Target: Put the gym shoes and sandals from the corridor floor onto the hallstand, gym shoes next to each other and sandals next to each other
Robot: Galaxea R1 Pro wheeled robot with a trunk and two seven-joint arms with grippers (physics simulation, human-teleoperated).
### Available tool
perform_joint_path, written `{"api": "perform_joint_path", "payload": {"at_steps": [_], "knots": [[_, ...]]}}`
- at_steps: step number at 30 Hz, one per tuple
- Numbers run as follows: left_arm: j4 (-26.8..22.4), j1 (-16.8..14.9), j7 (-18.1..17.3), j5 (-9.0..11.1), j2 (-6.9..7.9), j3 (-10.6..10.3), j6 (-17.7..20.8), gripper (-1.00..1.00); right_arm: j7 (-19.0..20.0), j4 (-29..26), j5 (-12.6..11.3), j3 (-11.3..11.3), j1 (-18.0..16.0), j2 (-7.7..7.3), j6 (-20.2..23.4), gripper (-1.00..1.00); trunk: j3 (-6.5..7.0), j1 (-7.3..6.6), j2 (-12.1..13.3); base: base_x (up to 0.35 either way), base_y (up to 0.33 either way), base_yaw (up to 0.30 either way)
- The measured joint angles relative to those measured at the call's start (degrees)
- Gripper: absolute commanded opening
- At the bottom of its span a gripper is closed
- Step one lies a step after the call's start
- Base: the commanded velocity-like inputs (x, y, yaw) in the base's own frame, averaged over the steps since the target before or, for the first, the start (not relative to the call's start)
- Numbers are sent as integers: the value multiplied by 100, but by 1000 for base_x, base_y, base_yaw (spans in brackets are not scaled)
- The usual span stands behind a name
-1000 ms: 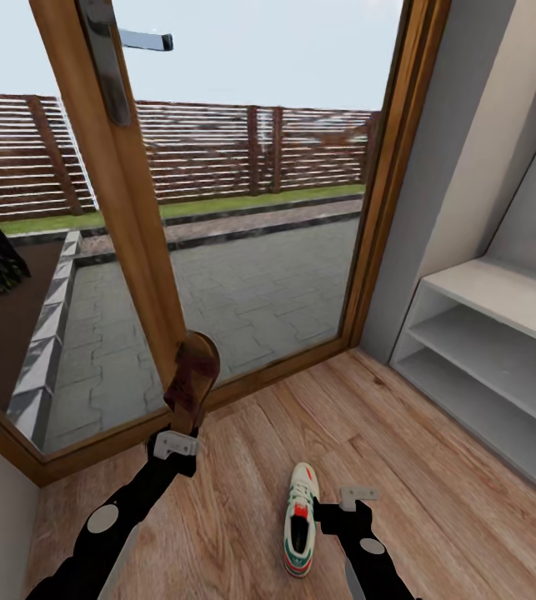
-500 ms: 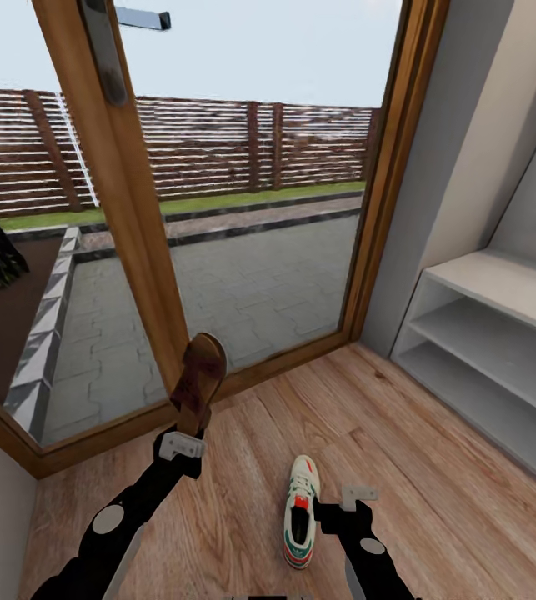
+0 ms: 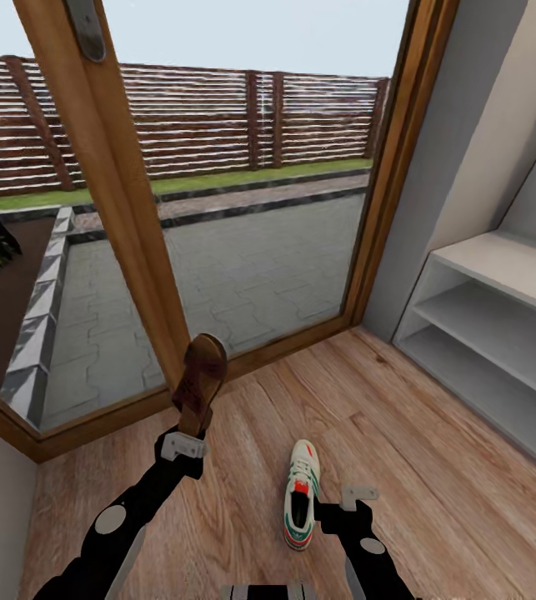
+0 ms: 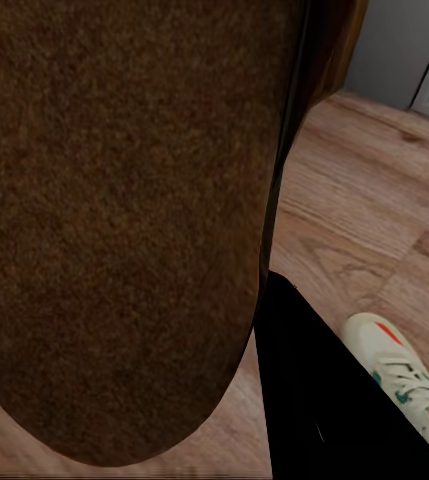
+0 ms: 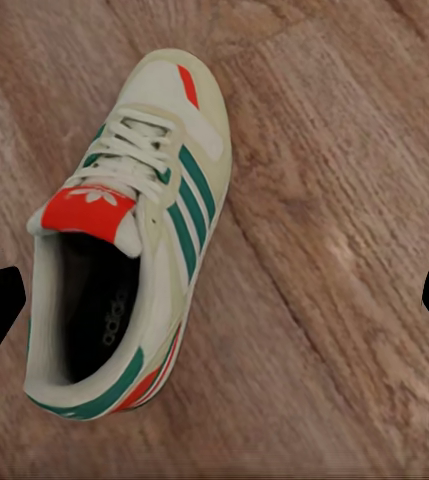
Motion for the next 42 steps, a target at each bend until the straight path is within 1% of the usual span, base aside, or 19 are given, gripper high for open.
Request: {"api": "perform_joint_path", "payload": {"at_steps": [5, 12, 26, 36, 40, 41, 42], "knots": [[9, -2, 0, 0, -5, -4, -2, -100, 0, -1, 0, 0, 0, 0, 0, 100, -111, 13, -7, 0, 0, 0], [20, -2, -28, -6, -96, -9, -12, -100, 0, -1, 0, 0, 0, 0, 0, 100, -273, 31, -16, 0, 0, 0], [21, -2, -49, -1, -132, -14, -17, -100, 0, -24, -3, 3, 0, 0, 0, 100, -686, 67, -35, 0, 0, 2], [-5, -3, -48, -4, -128, -19, -19, -100, -4, -86, -9, 22, -26, 0, 24, 100, -704, 67, -35, 0, 0, 2], [-11, -3, -27, 0, -131, -19, -18, -100, -14, -188, -44, 23, -217, 0, 172, 100, -705, 67, -35, 0, 0, 0], [-12, -3, -24, 0, -132, -19, -18, -100, -15, -204, -73, 23, -269, 0, 232, 100, -705, 67, -35, 0, 0, 0], [-13, -3, -20, 1, -133, -19, -17, -100, -18, -226, -155, 24, -371, 0, 369, 100, -705, 67, -35, 0, 0, 0]]}}
